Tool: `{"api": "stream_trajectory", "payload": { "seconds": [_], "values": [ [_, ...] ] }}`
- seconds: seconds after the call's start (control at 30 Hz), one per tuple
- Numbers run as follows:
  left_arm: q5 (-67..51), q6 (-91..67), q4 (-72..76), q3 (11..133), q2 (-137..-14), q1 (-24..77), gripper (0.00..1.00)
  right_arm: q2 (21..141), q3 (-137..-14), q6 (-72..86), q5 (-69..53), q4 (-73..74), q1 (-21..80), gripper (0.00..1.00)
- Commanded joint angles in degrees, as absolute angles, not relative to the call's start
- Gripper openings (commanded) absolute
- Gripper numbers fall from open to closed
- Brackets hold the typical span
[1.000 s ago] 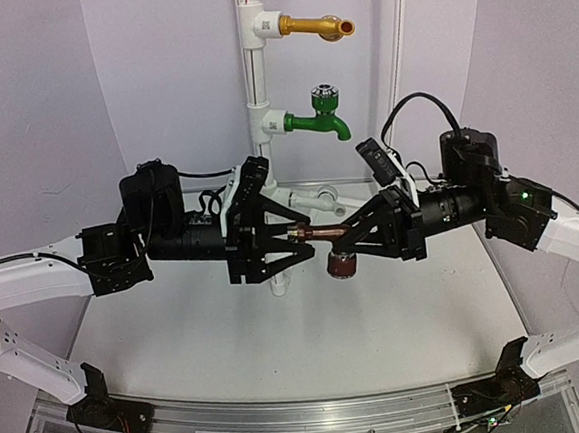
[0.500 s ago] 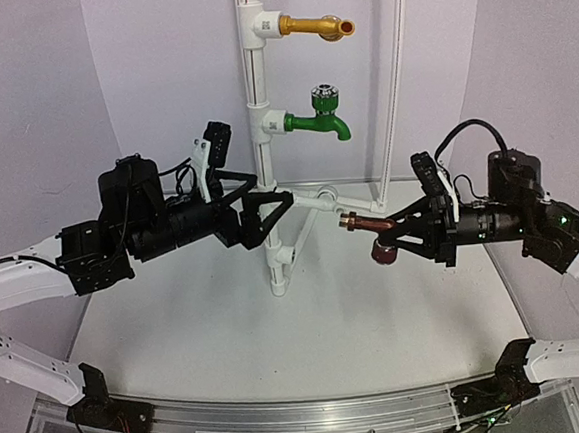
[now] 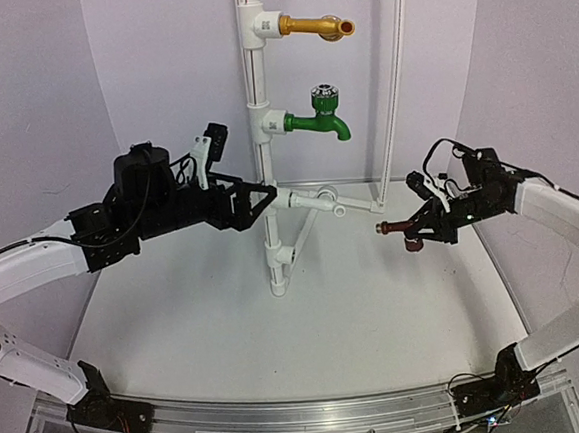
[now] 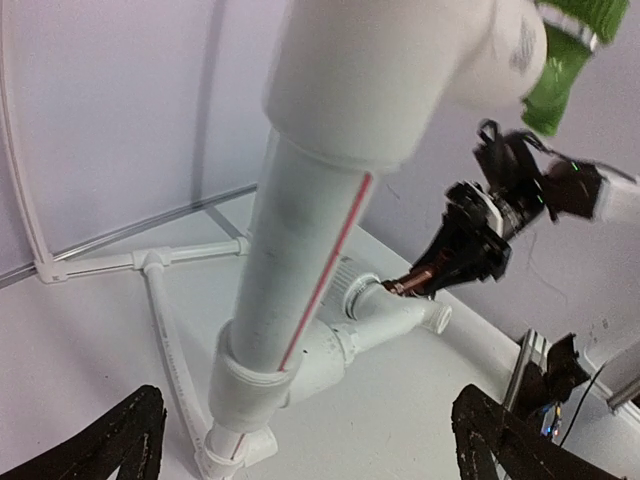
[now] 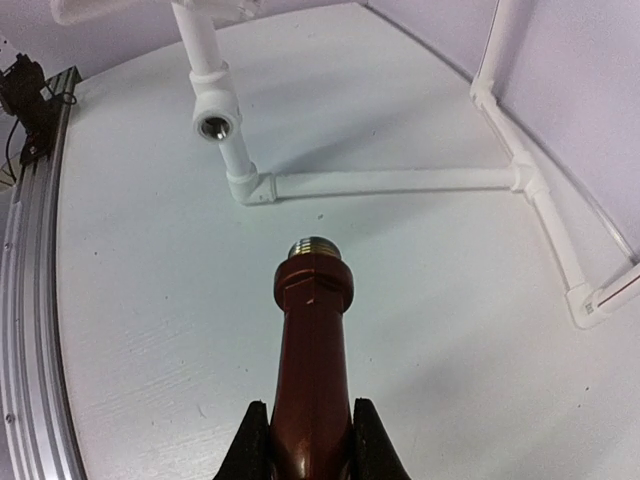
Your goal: Install the water faucets
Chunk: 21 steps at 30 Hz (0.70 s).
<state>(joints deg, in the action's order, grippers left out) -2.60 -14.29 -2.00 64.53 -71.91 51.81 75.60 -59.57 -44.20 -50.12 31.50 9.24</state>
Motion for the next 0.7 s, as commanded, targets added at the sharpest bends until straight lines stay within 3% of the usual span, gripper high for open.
{"api": "stream_trajectory", "payload": {
  "seconds": [0.0, 0.1, 0.27, 0.53, 0.67],
  "values": [
    [-10.6, -9.52, 2.59, 67.11, -76.24, 51.59, 0.99, 87.14, -71.53, -72.98, -59.1, 58.39, 1.25, 0.0],
    [-11.18, -7.08, 2.96, 69.63, -78.99, 51.39, 0.94, 86.45, -70.51, -76.13, -62.14, 59.02, 0.44, 0.0],
    [-11.24, -5.33, 5.52, 71.36, -82.3, 51.07, 0.73, 83.21, -63.04, -70.33, -71.68, 49.14, 0.44, 0.0],
    [-12.04, -6.73, 9.93, 72.7, -85.71, 50.29, 0.51, 78.69, -51.5, -38.59, -67.6, 8.57, 2.32, 0.0],
    [-12.92, -8.51, 11.9, 73.42, -87.11, 49.12, 0.43, 77.32, -47.54, -32.38, -65.74, -3.69, 6.71, 0.0]
  ]
}}
